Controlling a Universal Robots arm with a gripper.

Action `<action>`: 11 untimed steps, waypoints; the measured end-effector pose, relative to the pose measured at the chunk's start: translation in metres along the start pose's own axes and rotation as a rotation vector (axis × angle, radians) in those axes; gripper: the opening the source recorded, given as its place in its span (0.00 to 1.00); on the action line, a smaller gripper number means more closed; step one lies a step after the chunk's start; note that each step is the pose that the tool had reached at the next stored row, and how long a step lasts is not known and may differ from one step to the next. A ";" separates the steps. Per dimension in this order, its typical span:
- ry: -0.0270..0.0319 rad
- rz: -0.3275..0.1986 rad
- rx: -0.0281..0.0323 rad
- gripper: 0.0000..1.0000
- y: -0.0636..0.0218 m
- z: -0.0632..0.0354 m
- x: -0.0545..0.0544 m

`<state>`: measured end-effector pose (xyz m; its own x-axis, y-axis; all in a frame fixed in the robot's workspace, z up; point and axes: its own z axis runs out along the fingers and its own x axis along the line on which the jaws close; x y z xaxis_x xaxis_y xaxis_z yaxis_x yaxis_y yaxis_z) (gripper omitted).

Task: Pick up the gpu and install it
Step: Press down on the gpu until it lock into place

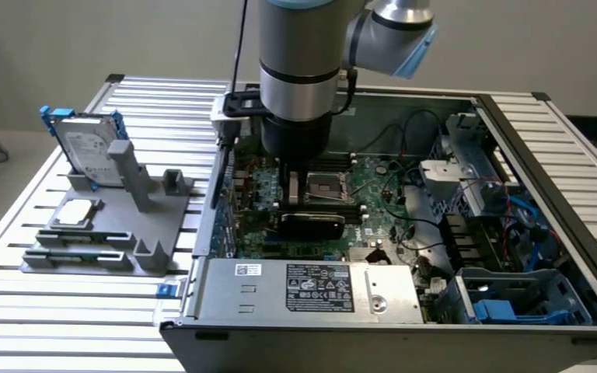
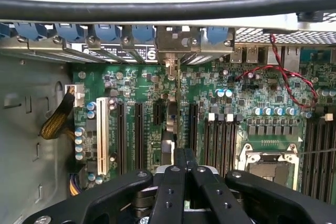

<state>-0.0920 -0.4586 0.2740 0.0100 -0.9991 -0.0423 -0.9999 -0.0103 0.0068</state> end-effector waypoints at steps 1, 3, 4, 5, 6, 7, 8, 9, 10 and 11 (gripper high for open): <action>0.0002 0.000 -0.0001 0.11 0.0000 0.0008 0.000; 0.0003 0.000 -0.0001 0.11 0.0000 0.0024 0.000; 0.0003 0.000 -0.0002 0.11 0.0000 0.0030 0.000; 0.0005 0.000 -0.0003 0.11 0.0000 0.0034 0.000; 0.0007 0.000 -0.0004 0.11 0.0000 0.0038 0.000; 0.0007 0.000 -0.0004 0.11 0.0000 0.0042 0.000; 0.0008 0.000 -0.0004 0.11 0.0000 0.0046 0.000; 0.0008 0.000 -0.0004 0.11 0.0000 0.0049 0.000; 0.0008 0.000 -0.0003 0.11 0.0000 0.0053 0.000; 0.0006 0.000 -0.0003 0.11 0.0000 0.0058 0.000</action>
<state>-0.0920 -0.4585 0.2682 0.0100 -0.9991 -0.0417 -0.9999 -0.0103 0.0070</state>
